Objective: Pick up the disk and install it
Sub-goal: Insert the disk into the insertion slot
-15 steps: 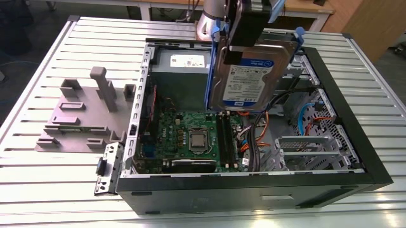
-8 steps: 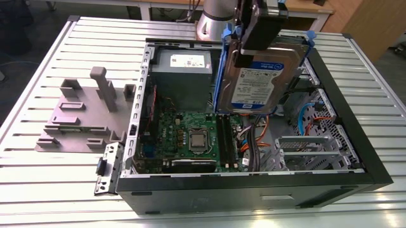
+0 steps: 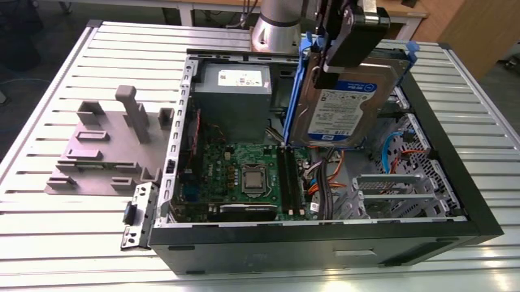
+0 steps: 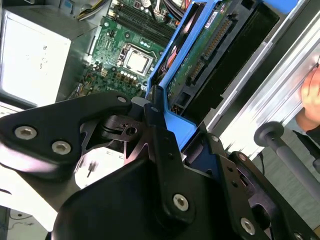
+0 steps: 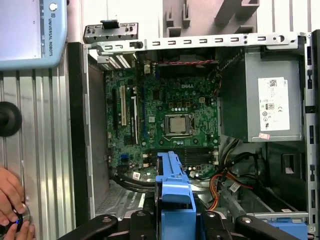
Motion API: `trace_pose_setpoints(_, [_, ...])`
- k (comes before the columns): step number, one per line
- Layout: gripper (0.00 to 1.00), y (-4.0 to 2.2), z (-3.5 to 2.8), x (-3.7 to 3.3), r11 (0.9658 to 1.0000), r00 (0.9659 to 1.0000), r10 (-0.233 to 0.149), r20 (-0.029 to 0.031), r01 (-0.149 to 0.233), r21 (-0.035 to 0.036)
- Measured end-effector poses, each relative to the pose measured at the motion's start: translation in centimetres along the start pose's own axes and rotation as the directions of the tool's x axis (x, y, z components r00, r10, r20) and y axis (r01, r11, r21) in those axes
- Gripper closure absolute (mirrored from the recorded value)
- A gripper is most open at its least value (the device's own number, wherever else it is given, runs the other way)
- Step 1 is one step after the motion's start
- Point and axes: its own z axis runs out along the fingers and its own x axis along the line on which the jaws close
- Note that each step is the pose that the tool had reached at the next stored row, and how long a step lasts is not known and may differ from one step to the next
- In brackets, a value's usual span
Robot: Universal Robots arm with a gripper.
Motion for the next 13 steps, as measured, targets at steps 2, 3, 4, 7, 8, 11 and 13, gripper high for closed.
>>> trace_pose_setpoints(2, [0.64,-0.16,0.02,0.19,1.0000,1.0000,0.000,-0.0001,0.000,0.0000])
trace_pose_setpoints(3, [0.64,-0.23,0.04,0.29,1.0000,1.0000,0.000,0.0000,0.000,0.0000])
trace_pose_setpoints(4, [0.64,-0.30,0.05,0.40,1.0000,1.0000,0.000,0.0000,0.000,0.0000])
trace_pose_setpoints(7, [0.64,-0.52,0.09,0.68,1.0000,1.0000,0.000,0.0000,0.000,0.0001])
trace_pose_setpoints(8, [0.64,-0.55,0.09,0.71,1.0000,1.0000,0.000,-0.0001,0.000,0.0000])
trace_pose_setpoints(11, [0.64,-0.56,0.10,0.75,1.0000,1.0000,0.000,-0.0003,0.000,0.0000])
trace_pose_setpoints(13, [0.64,-0.59,0.10,0.75,1.0000,1.0000,0.000,-0.0003,0.000,-0.0001])
